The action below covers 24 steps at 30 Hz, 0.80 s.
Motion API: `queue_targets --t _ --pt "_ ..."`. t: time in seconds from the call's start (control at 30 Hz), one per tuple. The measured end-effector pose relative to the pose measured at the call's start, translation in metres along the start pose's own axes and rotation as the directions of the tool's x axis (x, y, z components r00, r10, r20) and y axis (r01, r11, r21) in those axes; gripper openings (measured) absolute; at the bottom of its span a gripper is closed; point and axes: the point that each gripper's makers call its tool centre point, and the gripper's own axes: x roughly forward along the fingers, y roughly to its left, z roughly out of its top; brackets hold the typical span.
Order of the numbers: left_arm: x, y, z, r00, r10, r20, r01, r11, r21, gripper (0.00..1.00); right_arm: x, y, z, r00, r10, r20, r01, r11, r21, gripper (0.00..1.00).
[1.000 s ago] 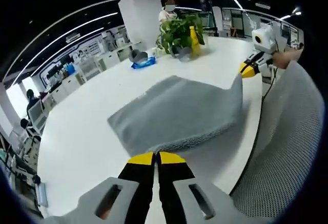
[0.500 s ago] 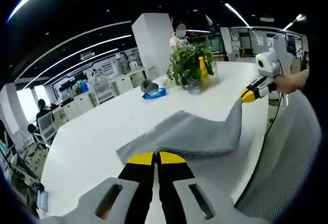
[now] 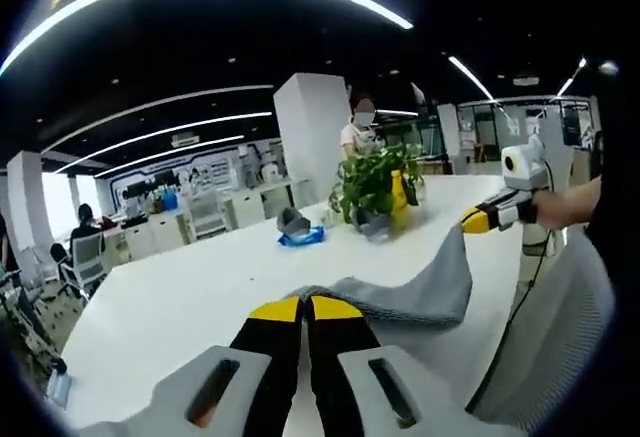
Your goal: Fold the towel on the table until its edges align and the towel forms a compact rectangular stack.
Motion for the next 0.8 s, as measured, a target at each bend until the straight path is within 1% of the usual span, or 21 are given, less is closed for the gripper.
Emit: queue_targets --t 0.03,0.07,0.17,0.27,0.3,0.37,0.43,0.47,0.57,0.67,0.77,0.8 --pt "0.000 -0.001 0.004 1.000 -0.006 0.020 0.006 1.000 -0.023 0.02 -0.001 0.000 0.002 1.000 0.000 0.003 0.000 1.000 0.001 0.00" --pt "-0.001 -0.001 0.006 1.000 -0.007 0.031 0.008 1.000 -0.027 0.02 -0.002 0.001 0.005 1.000 0.002 0.010 -0.002 1.000 0.003 0.00" --pt "-0.001 -0.001 0.015 0.998 -0.015 0.066 0.019 0.998 -0.064 0.02 -0.004 0.004 0.016 0.999 0.020 0.051 -0.021 1.000 0.023 0.00" --pt "-0.001 -0.002 0.029 0.993 -0.021 0.117 0.032 0.995 -0.090 0.02 -0.006 0.005 0.025 0.997 0.012 0.079 -0.013 1.000 0.017 0.00" --pt "-0.002 -0.002 0.030 0.992 -0.024 0.124 0.034 0.996 -0.082 0.02 -0.007 0.005 0.027 0.996 0.012 0.086 -0.013 1.000 0.020 0.00" --pt "-0.002 -0.003 0.036 0.989 -0.040 0.141 0.056 0.993 -0.107 0.02 -0.008 0.007 0.033 0.994 0.021 0.112 -0.026 0.999 0.042 0.00" --pt "-0.003 -0.003 0.038 0.987 -0.040 0.152 0.057 0.992 -0.109 0.02 -0.010 0.010 0.039 0.991 0.034 0.132 -0.041 0.998 0.046 0.00" --pt "-0.004 -0.004 0.040 0.986 -0.049 0.162 0.070 0.990 -0.122 0.02 -0.010 0.011 0.042 0.989 0.042 0.139 -0.049 0.998 0.042 0.00" --pt "-0.007 -0.004 0.043 0.982 -0.053 0.181 0.079 0.987 -0.141 0.02 -0.012 0.014 0.047 0.988 0.069 0.141 -0.073 0.997 0.019 0.00" --pt "-0.008 -0.005 0.043 0.982 -0.056 0.182 0.084 0.985 -0.148 0.02 -0.013 0.017 0.051 0.983 0.089 0.158 -0.095 0.995 0.031 0.00" --pt "-0.010 -0.003 0.042 0.981 -0.058 0.184 0.092 0.979 -0.180 0.02 -0.013 0.015 0.051 0.984 0.082 0.159 -0.089 0.995 0.035 0.00" --pt "-0.012 -0.003 0.044 0.978 -0.060 0.199 0.102 0.973 -0.209 0.02 -0.014 0.015 0.053 0.983 0.081 0.163 -0.089 0.995 0.039 0.00"
